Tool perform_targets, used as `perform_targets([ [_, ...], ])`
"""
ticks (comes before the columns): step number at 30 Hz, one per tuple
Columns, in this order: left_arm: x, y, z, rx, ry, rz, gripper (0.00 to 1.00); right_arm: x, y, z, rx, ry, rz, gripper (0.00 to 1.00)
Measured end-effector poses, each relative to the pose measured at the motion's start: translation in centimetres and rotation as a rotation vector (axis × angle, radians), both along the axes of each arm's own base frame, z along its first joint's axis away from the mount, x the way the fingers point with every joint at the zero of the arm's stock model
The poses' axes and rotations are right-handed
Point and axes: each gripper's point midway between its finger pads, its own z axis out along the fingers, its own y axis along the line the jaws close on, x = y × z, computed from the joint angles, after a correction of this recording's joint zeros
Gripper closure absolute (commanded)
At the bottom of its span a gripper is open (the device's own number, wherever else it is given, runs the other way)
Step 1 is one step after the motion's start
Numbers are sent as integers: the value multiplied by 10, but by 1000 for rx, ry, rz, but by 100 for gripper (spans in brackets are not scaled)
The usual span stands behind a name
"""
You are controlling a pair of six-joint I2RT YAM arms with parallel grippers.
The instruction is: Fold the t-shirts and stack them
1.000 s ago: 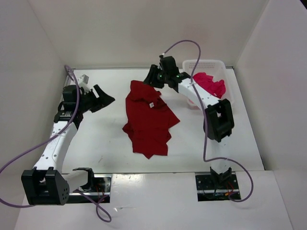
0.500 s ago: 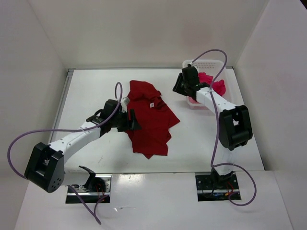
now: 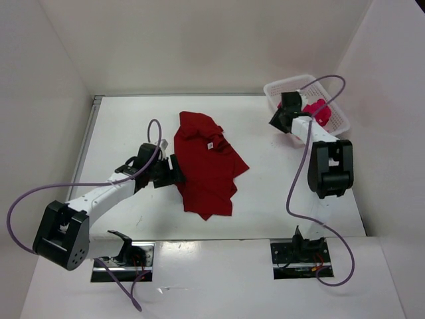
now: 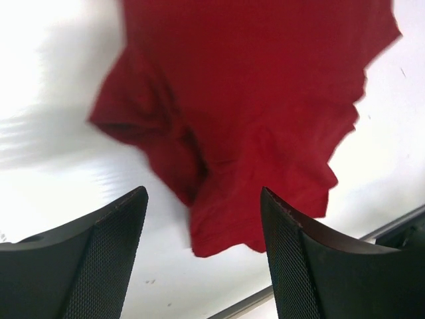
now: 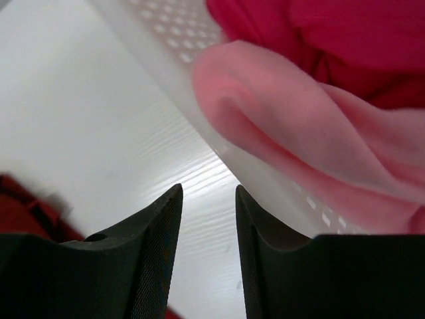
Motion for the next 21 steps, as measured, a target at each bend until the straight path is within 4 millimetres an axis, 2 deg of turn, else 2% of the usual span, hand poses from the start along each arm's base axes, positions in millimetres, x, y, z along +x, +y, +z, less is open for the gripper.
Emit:
perform_targets([
  [3, 1, 14, -3, -1, 16, 59, 24, -1, -38, 5, 33, -10, -75, 51],
  [5, 4, 21, -2, -2, 10, 87, 24, -9, -39, 13, 44, -19, -77, 49],
  [6, 6, 22, -1, -5, 5, 98, 24, -14, -32, 20, 52, -30, -60, 47],
  [9, 12, 22, -4, -16, 10, 118, 27, -38, 13, 44, 85, -67, 50, 46],
  [12, 17, 18, -21, -22, 53, 130, 32, -76, 57, 67, 144, -100, 171, 46],
  [13, 18, 17, -28, -19, 72, 131, 34, -91, 68, 72, 176, -109, 202, 48],
  [14, 18, 17, -36, -14, 93, 132, 41, -106, 72, 74, 197, -110, 216, 49],
  [17, 21, 15, -54, -7, 145, 144, 53, -147, 78, 65, 268, -82, 218, 49],
  [18, 23, 14, -56, -9, 152, 147, 61, -161, 81, 57, 285, -55, 216, 49],
  [21, 37, 10, -51, -19, 133, 153, 72, -205, 110, 26, 329, 62, 260, 49],
])
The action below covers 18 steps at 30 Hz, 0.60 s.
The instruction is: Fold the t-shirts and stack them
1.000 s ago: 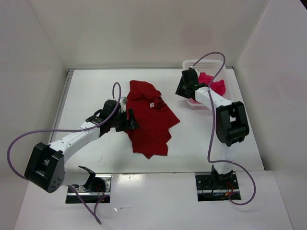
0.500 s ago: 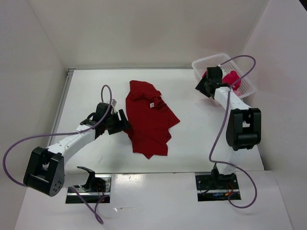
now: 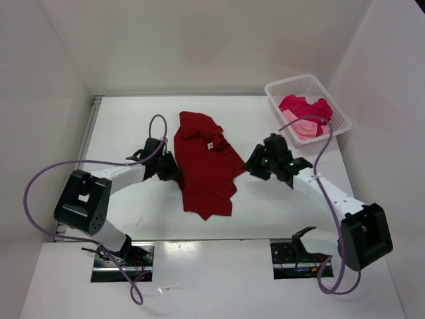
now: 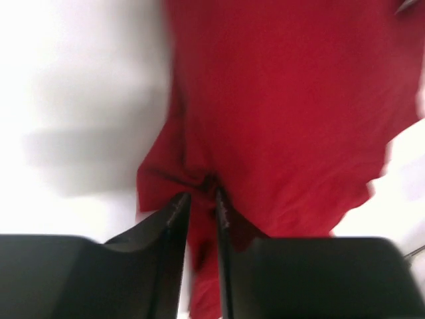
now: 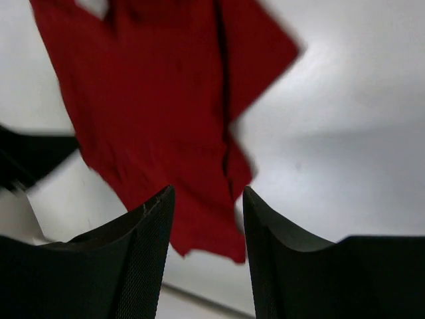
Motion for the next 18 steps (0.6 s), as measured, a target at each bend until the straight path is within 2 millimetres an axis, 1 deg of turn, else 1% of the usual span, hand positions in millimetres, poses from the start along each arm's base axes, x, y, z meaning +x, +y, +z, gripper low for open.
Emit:
perform_targets([
  [1, 9, -1, 5, -6, -21, 4, 78, -15, 14, -10, 8, 38, 36, 49],
  [3, 29, 0, 17, -26, -62, 24, 83, -43, 34, -27, 15, 103, 94, 50],
  [4, 42, 3, 23, -37, -83, 38, 86, -57, 42, -35, 21, 134, 121, 50],
  [6, 65, 13, 35, -53, -124, 72, 87, -77, 51, -48, 21, 182, 155, 50],
  [8, 87, 23, 45, -58, -161, 108, 87, -92, 57, -57, 20, 216, 174, 50],
  [10, 103, 29, 52, -61, -189, 124, 86, -105, 66, -65, 14, 243, 206, 50],
  [13, 114, 28, 57, -63, -208, 123, 86, -121, 79, -78, -1, 280, 254, 50],
  [15, 119, 28, 58, -63, -210, 123, 83, -128, 84, -87, -3, 305, 270, 50],
  [18, 125, 33, 60, -60, -213, 124, 65, -127, 83, -97, -17, 323, 253, 50],
])
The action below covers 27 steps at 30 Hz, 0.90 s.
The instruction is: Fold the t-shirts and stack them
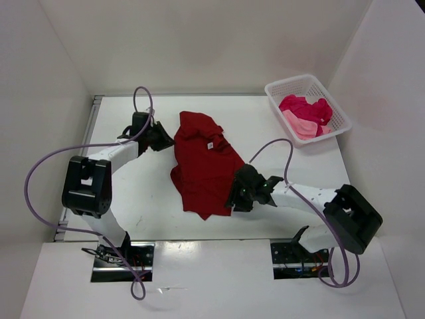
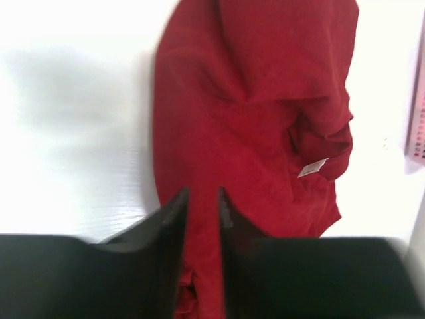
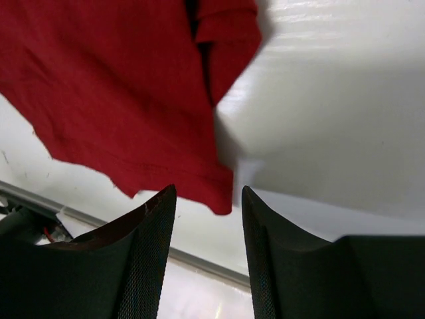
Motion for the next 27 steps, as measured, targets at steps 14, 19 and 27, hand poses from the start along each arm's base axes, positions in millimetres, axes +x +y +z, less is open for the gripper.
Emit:
perform_targets([
  [14, -122, 14, 31, -33, -13, -29, 34, 20, 20, -10, 8, -14, 4, 100],
  [19, -138, 12, 16, -61, 36, -24, 34, 84, 31, 73, 72, -199, -21, 100],
  [27, -161, -5, -17, -87, 166, -56, 34, 203, -41, 265, 210, -660, -244, 99],
])
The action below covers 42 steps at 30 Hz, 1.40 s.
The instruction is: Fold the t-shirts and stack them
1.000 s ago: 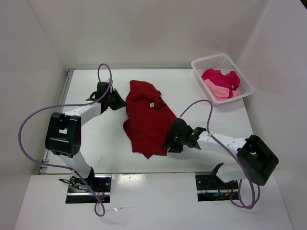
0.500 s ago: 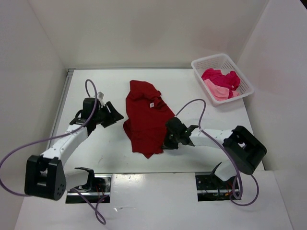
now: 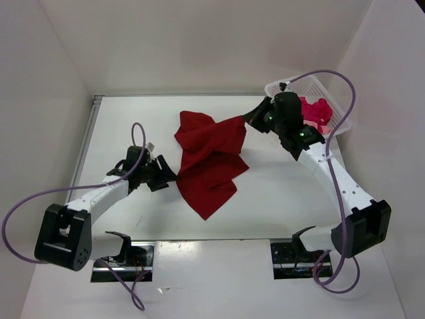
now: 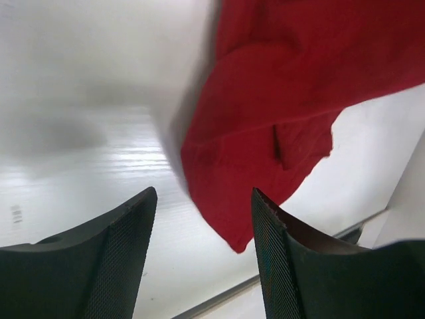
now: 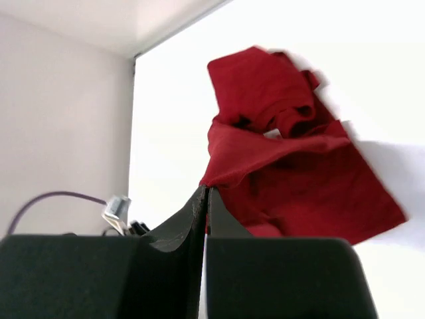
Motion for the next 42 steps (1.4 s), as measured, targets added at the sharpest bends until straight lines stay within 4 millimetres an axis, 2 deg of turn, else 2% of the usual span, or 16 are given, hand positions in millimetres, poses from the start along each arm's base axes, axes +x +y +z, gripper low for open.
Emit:
perform_targets([
  [7, -17, -59, -30, 27, 97, -203, 32, 13, -14, 2, -27, 16, -9, 97],
  [10, -28, -67, -40, 52, 124, -240, 31, 22, -26, 14, -19, -6, -30, 96],
  [15, -26, -73, -43, 77, 118, -247, 30, 29, -26, 33, -9, -46, -29, 96],
  [20, -41, -98, -47, 78, 127, -296, 47, 37, -20, 29, -6, -31, -9, 95],
  [21, -42, -98, -49, 79, 129, -289, 54, 38, -20, 26, -8, -25, -8, 95],
  [22, -41, -96, -50, 83, 133, -275, 69, 39, -19, 23, -9, -18, -7, 95],
  [25, -30, -90, -52, 126, 125, -235, 82, 42, -18, 18, -12, -4, -5, 95],
  [27, -13, -87, -43, 153, 100, -221, 85, 42, -18, 16, -15, 0, -2, 95],
  [29, 24, -74, -16, 167, 30, -184, 86, 44, -18, 18, -16, -2, -1, 95],
  [31, 74, -45, 23, 176, -75, -107, 86, 45, -18, 23, -13, -13, 3, 95],
  [34, 144, 39, 95, 251, -232, 70, 84, 47, -24, 35, 1, -33, 6, 95],
  [35, 159, 69, 122, 289, -278, 134, 84, 49, -28, 41, 7, -43, 1, 95],
  [37, 179, 113, 182, 366, -386, 236, 83, 52, -36, 60, 23, -70, -12, 95],
  [38, 185, 122, 210, 394, -443, 259, 83, 53, -39, 72, 34, -94, -15, 95],
  [39, 186, 127, 242, 414, -491, 277, 81, 54, -43, 90, 54, -114, -17, 95],
  [42, 184, 124, 352, 432, -724, 310, 78, 59, -46, 173, 112, -280, -6, 95],
])
